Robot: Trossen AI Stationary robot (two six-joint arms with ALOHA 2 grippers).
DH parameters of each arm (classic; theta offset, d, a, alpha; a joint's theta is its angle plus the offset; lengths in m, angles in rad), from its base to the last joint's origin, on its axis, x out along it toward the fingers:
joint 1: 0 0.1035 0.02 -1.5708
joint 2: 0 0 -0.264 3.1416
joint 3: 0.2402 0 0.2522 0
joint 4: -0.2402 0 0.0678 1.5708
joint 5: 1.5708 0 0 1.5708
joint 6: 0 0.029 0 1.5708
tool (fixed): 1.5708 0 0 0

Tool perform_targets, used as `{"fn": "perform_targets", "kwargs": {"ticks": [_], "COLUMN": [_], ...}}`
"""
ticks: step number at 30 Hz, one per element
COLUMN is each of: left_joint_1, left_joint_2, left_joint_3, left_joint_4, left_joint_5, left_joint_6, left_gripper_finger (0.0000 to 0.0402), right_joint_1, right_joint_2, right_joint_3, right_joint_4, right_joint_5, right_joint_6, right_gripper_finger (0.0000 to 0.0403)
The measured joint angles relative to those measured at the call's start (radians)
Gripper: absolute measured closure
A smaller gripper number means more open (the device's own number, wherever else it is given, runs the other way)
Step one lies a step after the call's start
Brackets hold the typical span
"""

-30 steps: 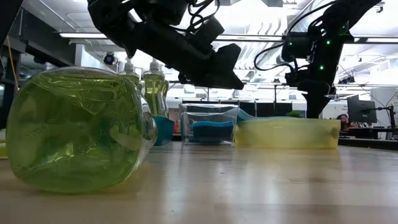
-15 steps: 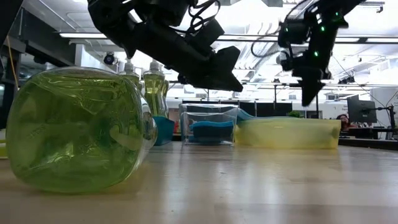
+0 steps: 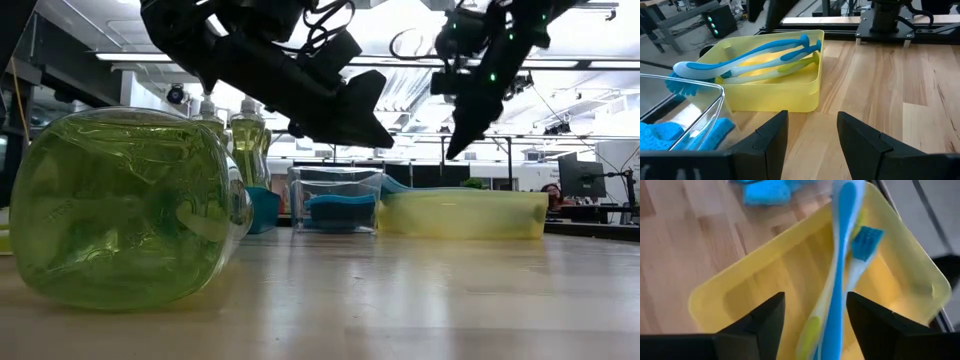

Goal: Pick & Place Kitchen Sink Supplies
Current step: Put the dishwashing liquid into the blue bin

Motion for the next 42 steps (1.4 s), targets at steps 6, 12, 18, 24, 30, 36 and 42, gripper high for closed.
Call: {"fn": "perform_targets", "kwargs": {"ticks": [6, 12, 18, 24, 30, 36, 42], "left_joint_1": [0.0, 0.0, 0.0, 0.0, 0.0, 0.0, 0.0], "left_joint_2": [0.0, 0.0, 0.0, 0.0, 0.0, 0.0, 0.0], "left_joint_3": [0.0, 0.0, 0.0, 0.0, 0.0, 0.0, 0.0], "left_joint_4": [-0.015, -0.03, -0.03, -0.046, -0.047, -0.047, -0.047], "left_joint_5": [0.0, 0.0, 0.0, -0.001, -0.001, -0.001, -0.001], "left_joint_6": [-0.001, -0.001, -0.001, -0.001, -0.003, -0.003, -0.003], "left_gripper_finger": [0.0237, 0.0237, 0.0237, 0.0237, 0.0237, 0.0237, 0.0237], "right_joint_1": [0.004, -0.025, -0.051, -0.059, -0.062, -0.062, -0.062], "right_joint_2": [0.027, 0.084, 0.159, 0.187, 0.164, 0.13, 0.097], "right_joint_3": [-0.125, -0.193, -0.193, -0.192, -0.192, -0.19, -0.133], "right_joint_4": [0.187, 0.297, 0.327, 0.34, 0.332, 0.314, 0.2], "right_joint_5": [0.061, 0.054, 0.108, 0.188, 0.184, 0.185, 0.223], "right_joint_6": [-0.07, -0.095, -0.101, -0.068, -0.064, -0.035, 0.038], "right_gripper_finger": [0.0151, 0.0133, 0.0163, 0.0258, 0.0337, 0.0337, 0.0337]}}
